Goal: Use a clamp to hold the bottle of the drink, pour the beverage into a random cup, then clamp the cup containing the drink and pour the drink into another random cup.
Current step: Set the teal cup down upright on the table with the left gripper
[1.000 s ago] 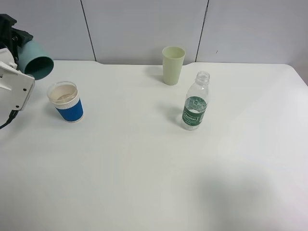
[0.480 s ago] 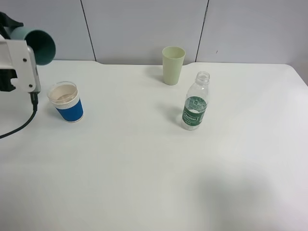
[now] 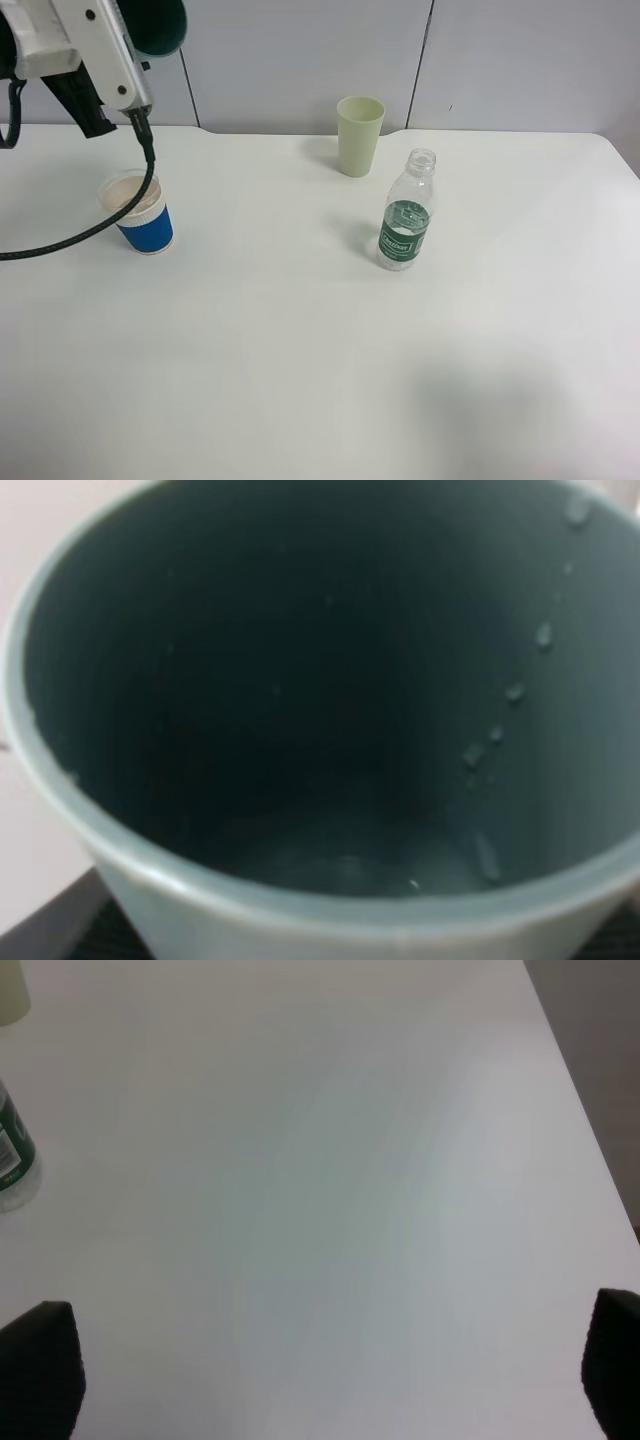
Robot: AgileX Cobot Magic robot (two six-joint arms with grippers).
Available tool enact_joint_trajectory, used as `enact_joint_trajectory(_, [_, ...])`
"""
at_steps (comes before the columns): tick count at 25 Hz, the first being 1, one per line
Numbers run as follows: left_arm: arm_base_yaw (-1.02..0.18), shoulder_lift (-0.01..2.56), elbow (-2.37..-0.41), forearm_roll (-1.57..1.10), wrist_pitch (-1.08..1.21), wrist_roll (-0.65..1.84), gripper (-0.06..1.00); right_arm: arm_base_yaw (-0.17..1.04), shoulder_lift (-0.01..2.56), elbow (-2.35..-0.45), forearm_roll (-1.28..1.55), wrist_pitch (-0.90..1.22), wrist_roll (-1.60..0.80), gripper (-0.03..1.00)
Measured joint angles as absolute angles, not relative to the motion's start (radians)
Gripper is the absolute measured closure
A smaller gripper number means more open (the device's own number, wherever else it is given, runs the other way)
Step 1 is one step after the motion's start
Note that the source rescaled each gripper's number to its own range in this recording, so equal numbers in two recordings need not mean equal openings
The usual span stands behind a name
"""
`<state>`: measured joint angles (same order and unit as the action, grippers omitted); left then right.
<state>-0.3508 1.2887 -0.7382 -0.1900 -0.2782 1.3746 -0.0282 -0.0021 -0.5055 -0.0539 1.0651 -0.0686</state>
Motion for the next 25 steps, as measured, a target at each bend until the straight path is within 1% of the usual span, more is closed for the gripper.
enact_joint_trajectory(5, [-0.409, 1.289, -0.738, -0.237, -0.146, 1.280, 0.93, -0.028, -0.002, -0.505, -0.054, 1.065, -0.069, -0.03])
enact_joint_trajectory(8, [-0.416, 1.289, -0.738, -0.238, -0.075, 1.111, 0.93, -0.028, -0.002, -0.505, -0.054, 1.065, -0.069, -0.03])
enact_joint_trajectory(12, [-0.416, 1.289, -0.738, -0.238, -0.051, 0.736, 0.93, -0.028, -0.002, -0.505, -0.054, 1.065, -0.069, -0.03])
enact_joint_trajectory(18, [-0.416, 1.289, -0.738, -0.229, -0.087, 0.179, 0.93, -0.028, -0.002, -0.505, -0.054, 1.065, -0.069, -0.03])
enact_joint_trajectory(21, [-0.416, 1.289, -0.738, -0.150, -0.117, -0.039, 0.93, -0.028, -0.002, -0.505, -0.054, 1.065, -0.069, -0.03])
enact_joint_trajectory(25, [-0.416, 1.288, -0.713, 0.026, -0.219, -0.220, 0.93, -0.028, -0.002, -0.505, -0.054, 1.065, -0.069, -0.03])
